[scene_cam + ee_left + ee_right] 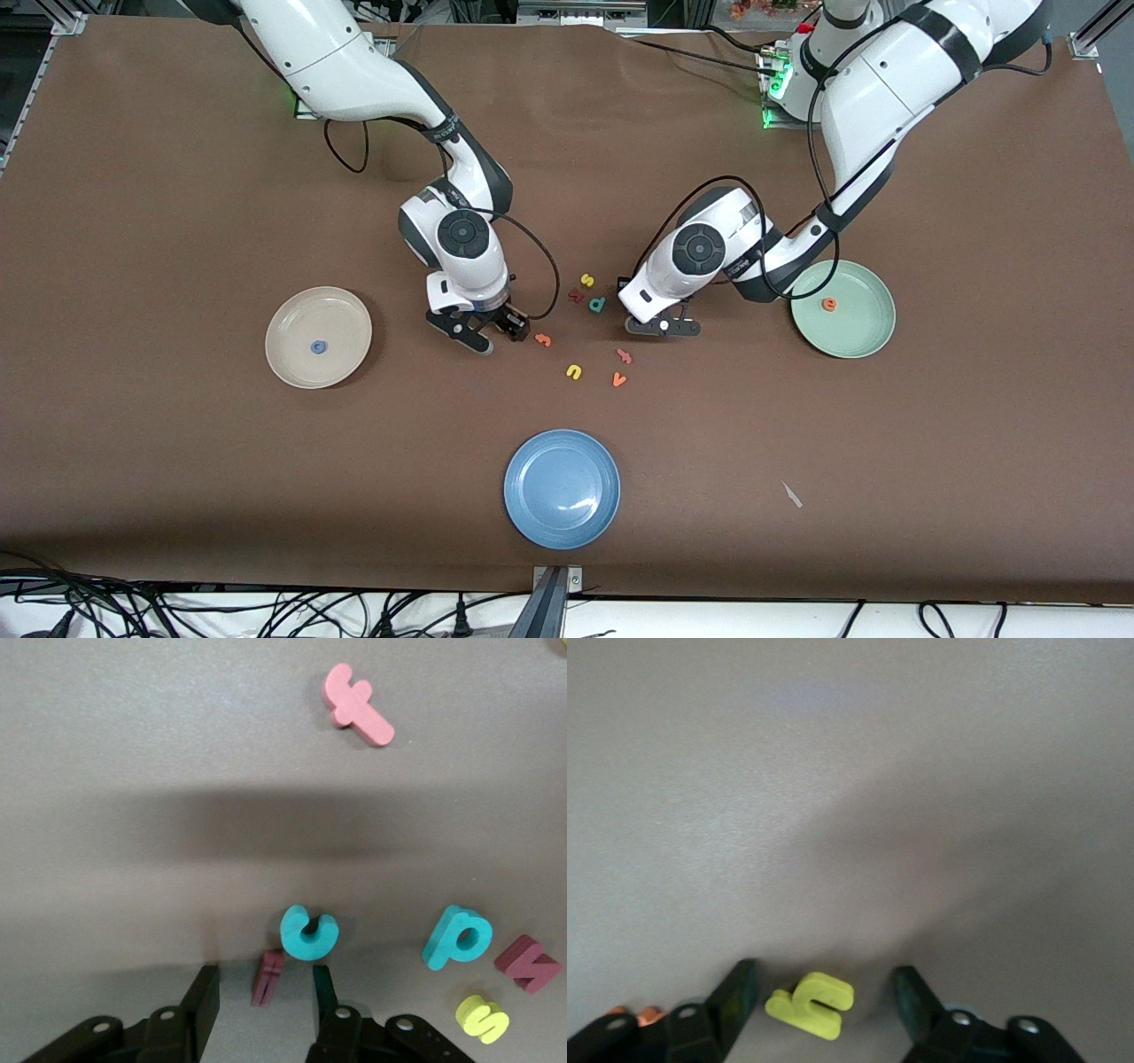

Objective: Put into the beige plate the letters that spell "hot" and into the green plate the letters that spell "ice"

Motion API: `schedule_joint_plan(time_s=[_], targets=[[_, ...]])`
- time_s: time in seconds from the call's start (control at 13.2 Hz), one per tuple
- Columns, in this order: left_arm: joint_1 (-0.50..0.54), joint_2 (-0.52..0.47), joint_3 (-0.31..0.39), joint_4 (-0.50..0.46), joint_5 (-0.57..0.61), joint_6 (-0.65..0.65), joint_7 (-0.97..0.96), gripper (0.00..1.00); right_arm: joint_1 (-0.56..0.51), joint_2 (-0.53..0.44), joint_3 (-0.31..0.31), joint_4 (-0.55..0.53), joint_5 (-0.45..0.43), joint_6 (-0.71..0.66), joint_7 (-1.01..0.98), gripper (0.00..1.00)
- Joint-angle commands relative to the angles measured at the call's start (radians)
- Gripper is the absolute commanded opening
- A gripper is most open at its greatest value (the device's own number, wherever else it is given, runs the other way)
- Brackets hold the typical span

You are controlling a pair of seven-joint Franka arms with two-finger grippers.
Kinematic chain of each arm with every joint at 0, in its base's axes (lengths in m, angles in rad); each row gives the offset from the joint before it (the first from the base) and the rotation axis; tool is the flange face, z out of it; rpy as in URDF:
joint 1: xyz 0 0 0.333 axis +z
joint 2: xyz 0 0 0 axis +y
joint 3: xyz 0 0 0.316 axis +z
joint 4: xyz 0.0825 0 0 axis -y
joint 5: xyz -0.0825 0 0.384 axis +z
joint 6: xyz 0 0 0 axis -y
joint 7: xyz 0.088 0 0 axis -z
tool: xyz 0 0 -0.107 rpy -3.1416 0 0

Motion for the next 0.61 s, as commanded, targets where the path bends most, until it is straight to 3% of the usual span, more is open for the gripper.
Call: schedule_joint_plan(time_s=[0.0,0.15,0.3,0.38,0.53], targets=[[-0.014,0.016,0.007,0.025,0.013,-0.001,0.004,0.34,0.014,0.032,-0.006,0.019,-0.031,0.004,0.039,0.58],[-0.014,0.016,0.007,0.022,0.015,-0.004,0.007,0.20,0.014,0.032,-0.006,0.019,-0.034,0.004,0.062,0.53],[-0.014,0.016,0.007,0.022,0.013,-0.010,0.008,0.08,0.013,0.032,-0.006,0.016,-0.043,0.004,0.064,0.39],[-0.013,0.016,0.007,0.023,0.013,-0.011,0.008,0.04,0.010,0.032,-0.006,0.013,-0.045,0.004,0.064,0.32],[-0.001,0.004,0.007,0.023,0.013,-0.019,0.005,0.00,0.007,0.025,-0.006,0.005,-0.045,0.003,0.062,0.30]])
